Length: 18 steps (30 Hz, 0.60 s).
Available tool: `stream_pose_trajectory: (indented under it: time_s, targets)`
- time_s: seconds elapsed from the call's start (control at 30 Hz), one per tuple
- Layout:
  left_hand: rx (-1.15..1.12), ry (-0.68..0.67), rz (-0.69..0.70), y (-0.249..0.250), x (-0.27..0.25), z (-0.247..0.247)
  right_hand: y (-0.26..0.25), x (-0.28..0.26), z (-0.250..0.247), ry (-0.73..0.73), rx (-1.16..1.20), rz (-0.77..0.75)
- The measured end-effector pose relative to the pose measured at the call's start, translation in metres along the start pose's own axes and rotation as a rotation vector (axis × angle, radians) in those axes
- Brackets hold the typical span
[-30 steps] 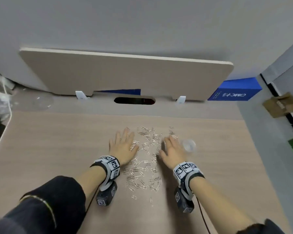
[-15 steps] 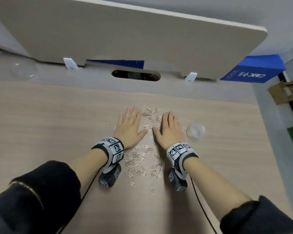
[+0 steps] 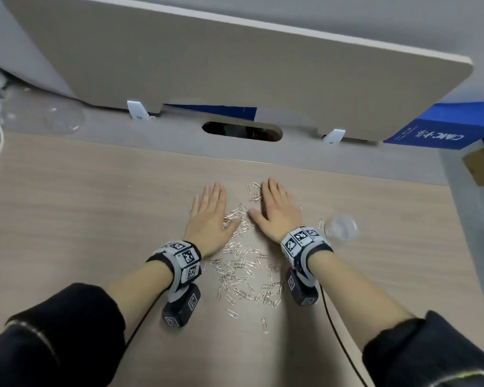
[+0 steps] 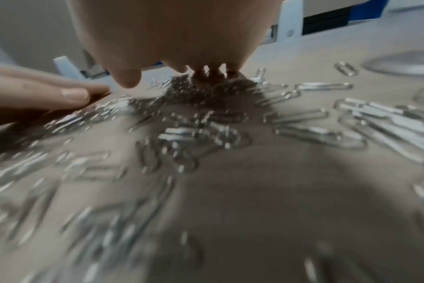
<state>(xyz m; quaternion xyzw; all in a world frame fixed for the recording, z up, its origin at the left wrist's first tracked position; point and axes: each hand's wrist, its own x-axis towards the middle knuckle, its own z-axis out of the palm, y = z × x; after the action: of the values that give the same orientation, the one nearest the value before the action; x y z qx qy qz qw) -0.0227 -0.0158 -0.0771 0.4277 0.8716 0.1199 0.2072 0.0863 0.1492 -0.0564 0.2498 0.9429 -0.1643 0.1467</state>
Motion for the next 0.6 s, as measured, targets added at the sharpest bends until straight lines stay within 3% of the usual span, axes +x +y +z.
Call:
stream_pose_trajectory:
  time_s: [0.2, 0.3, 0.4, 0.6]
  targets:
    - [-0.089, -0.045, 0.218, -0.009, -0.014, 0.002, -0.015, -0.032, 0.013, -0.029, 0.001, -0.143]
    - [-0.061, 0.048, 0.104, -0.018, -0.009, -0.003, -0.014, -0.009, 0.001, 0.022, 0.039, -0.080]
    - [-0.003, 0.043, 0.023, -0.028, -0.009, -0.005, -0.021, 0.020, -0.009, -0.015, 0.029, -0.034]
    - [-0.075, 0.033, 0.064, -0.029, -0.021, -0.003, -0.040, -0.012, 0.010, -0.066, -0.060, -0.229]
